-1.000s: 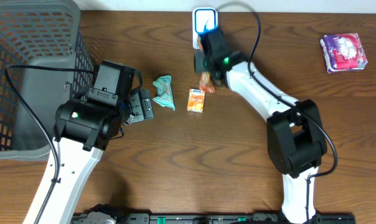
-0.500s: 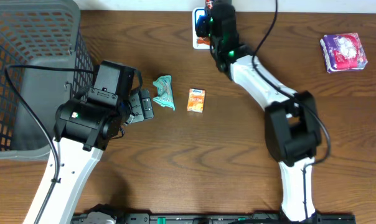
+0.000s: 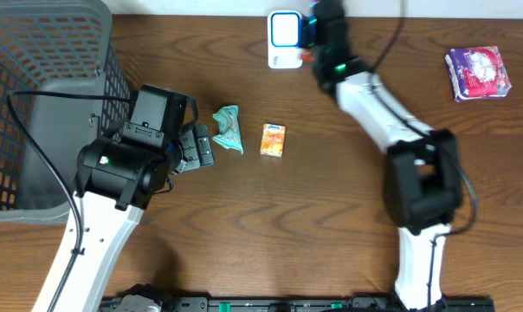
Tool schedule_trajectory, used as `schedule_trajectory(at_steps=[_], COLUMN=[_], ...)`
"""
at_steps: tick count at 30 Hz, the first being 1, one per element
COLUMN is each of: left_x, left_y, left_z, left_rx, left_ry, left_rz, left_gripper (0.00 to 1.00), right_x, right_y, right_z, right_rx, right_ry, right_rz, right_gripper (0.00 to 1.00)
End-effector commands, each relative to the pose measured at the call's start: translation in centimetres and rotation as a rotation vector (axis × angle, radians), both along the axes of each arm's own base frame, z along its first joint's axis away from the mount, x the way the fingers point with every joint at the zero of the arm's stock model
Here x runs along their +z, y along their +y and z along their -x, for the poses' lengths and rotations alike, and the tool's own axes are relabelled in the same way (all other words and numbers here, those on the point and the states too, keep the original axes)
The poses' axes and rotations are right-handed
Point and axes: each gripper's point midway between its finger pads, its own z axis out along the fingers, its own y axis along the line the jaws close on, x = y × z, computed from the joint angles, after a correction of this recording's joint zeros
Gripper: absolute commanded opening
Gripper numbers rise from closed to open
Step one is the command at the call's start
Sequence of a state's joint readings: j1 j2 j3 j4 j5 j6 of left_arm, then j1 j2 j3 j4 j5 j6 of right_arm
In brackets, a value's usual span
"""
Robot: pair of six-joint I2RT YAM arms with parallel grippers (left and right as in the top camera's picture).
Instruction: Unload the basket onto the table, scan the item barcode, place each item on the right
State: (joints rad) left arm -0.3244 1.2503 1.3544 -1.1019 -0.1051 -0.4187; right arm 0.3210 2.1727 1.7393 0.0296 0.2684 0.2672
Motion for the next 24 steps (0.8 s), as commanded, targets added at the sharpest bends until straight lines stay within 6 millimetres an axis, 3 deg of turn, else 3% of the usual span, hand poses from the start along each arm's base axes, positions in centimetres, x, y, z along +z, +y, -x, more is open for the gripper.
schedule_trajectory(at_steps=[1,2,6,11,16,20,21,22,23,24], left_x=[0.0,0.0,0.0,0.0,0.0,0.0,0.0,0.0,0.0,0.0], left_y=[0.2,0.2,0.2,0.2,0.2,0.2,0.2,0.2,0.2,0.2], left_z=[-0.1,-0.1,-0.1,-0.1,-0.1,-0.1,-0.1,-0.1,-0.1,-0.1], left_rx=[0.001,0.001,0.001,0.001,0.001,0.001,0.001,0.001,0.001,0.001], left_ry=[0.002,0.002,0.002,0.002,0.002,0.002,0.002,0.002,0.002,0.002], left_rz=[-0.015,-0.015,-0.015,-0.015,-0.015,-0.015,-0.015,-0.015,-0.015,-0.015], left_gripper=[0.98,0.98,0.98,0.98,0.98,0.98,0.98,0.98,0.98,0.98], right_x=[4.2,2.7,-2.5,-8.1,-11.9,-13.7,-14.3,-14.5,-14.9,-14.9], right_y=[-8.2,-10.9,-17.6,-25.5,-29.0,-31.3,-31.8,-32.2,-32.7,-33.0], right_z=[0.5,1.0,3.4,6.6,7.7,8.0,8.2,8.4,8.6,8.7], right_rx=[-0.117,-0.123,-0.095,-0.145,-0.146,-0.17,-0.176,-0.184,-0.191,-0.202], right_ry=[0.007,0.084,0.338,0.574,0.656,0.679,0.688,0.695,0.704,0.705], right_rz=[0.096,0.177,0.401,0.439,0.357,0.347,0.345,0.341,0.337,0.329], right_gripper=[0.01,0.01,0.01,0.01,0.01,0.04,0.14,0.34,0.64,0.75])
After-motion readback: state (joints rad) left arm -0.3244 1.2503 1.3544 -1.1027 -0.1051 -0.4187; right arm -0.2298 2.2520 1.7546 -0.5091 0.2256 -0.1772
